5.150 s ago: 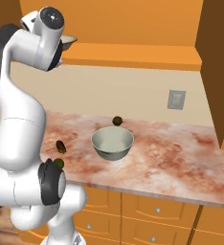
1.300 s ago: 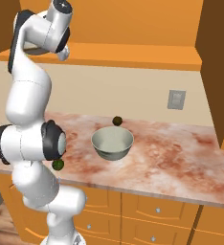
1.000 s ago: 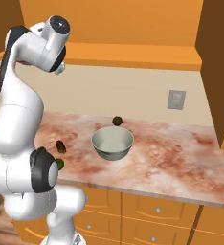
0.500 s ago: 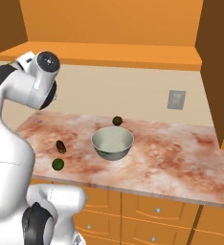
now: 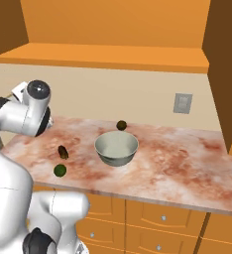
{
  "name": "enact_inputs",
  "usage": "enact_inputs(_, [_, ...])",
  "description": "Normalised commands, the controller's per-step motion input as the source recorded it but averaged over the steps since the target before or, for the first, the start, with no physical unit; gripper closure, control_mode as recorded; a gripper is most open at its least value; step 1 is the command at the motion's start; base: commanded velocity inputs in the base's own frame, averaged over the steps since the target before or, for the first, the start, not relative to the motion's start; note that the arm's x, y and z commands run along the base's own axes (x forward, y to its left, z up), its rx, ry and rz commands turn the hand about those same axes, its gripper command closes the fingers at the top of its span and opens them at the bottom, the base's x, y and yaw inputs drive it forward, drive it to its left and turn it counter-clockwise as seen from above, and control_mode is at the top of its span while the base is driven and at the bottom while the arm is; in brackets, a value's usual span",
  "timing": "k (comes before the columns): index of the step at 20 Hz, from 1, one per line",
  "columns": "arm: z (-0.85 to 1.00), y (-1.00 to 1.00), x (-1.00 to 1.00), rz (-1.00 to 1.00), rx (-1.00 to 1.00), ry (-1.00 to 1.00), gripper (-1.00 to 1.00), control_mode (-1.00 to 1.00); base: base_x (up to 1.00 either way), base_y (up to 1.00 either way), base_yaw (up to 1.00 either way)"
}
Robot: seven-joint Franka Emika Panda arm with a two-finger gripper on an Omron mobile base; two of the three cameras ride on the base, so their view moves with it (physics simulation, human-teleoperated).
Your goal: Pick both bowls and place them on the counter. Then place the sweet potato in one bowl and place the lime in the other bowl.
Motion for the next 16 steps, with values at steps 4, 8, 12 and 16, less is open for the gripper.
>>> enact_inputs(4, [-0.50, 0.37, 0.24, 0.00, -0.01, 0.07, 1.00, -1.00, 0.00, 0.00, 0.00])
enact_inputs(8, [-0.45, 0.00, 0.03, 0.03, 0.00, 0.06, 1.00, -1.00, 0.00, 0.00, 0.00])
enact_inputs(12, [-0.47, 0.03, 0.00, 0.01, 0.00, 0.16, 1.00, -1.00, 0.00, 0.00, 0.00])
enact_inputs(16, [-0.49, 0.07, 0.00, 0.02, 0.00, 0.18, 1.00, -1.00, 0.00, 0.00, 0.00])
